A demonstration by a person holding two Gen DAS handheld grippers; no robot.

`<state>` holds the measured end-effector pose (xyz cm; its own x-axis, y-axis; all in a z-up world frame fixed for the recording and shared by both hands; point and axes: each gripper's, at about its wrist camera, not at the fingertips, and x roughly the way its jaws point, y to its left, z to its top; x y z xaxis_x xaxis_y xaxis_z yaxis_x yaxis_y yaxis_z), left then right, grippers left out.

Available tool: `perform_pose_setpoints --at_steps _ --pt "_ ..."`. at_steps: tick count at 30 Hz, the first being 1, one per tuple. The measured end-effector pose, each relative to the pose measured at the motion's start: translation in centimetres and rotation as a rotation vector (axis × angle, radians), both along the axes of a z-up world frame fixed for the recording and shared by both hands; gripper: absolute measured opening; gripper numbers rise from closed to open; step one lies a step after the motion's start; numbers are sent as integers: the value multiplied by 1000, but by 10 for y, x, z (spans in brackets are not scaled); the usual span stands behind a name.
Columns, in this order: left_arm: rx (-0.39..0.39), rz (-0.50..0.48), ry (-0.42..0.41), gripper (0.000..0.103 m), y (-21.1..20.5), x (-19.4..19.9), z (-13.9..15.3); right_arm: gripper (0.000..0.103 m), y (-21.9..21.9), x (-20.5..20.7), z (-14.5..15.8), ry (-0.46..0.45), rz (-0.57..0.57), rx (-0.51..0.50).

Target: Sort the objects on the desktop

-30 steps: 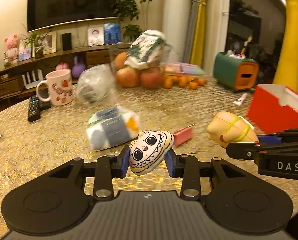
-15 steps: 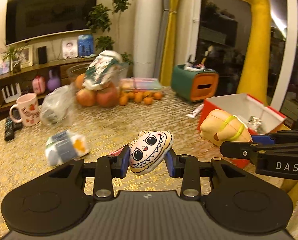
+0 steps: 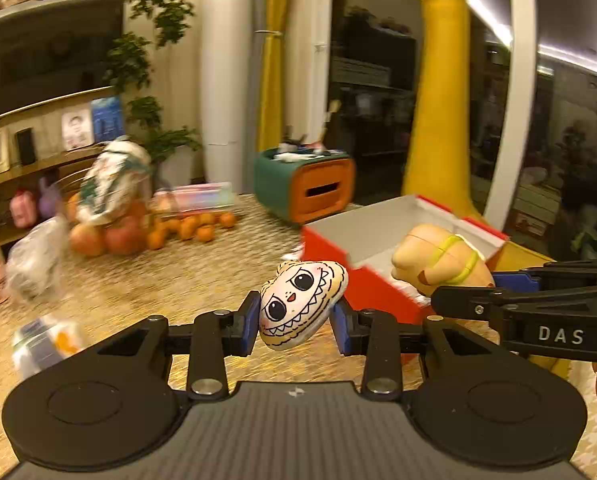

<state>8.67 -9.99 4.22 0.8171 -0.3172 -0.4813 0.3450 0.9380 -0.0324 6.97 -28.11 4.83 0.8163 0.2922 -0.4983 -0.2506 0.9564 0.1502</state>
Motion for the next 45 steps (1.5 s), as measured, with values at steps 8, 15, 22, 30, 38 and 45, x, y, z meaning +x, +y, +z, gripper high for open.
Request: perform_pose_setpoints --at_steps 8,15,22,30,38,45 --pt "29 -113 2 35 -61 20 1 35 -51 7 4 -14 -80 -33" --pt "55 -184 11 35 -99 41 -3 35 -86 24 4 -3 -134 -52" --pt "96 -216 26 35 -132 69 -10 35 -104 50 -3 27 -154 -75" --pt "139 -229 48 35 -154 109 -15 35 -116 78 -14 57 -164 -104" --pt "169 -252 138 35 -177 156 -30 35 -121 111 -27 103 -161 -125" --pt "234 -274 216 35 -196 199 -51 35 -120 147 -50 196 -157 -144"
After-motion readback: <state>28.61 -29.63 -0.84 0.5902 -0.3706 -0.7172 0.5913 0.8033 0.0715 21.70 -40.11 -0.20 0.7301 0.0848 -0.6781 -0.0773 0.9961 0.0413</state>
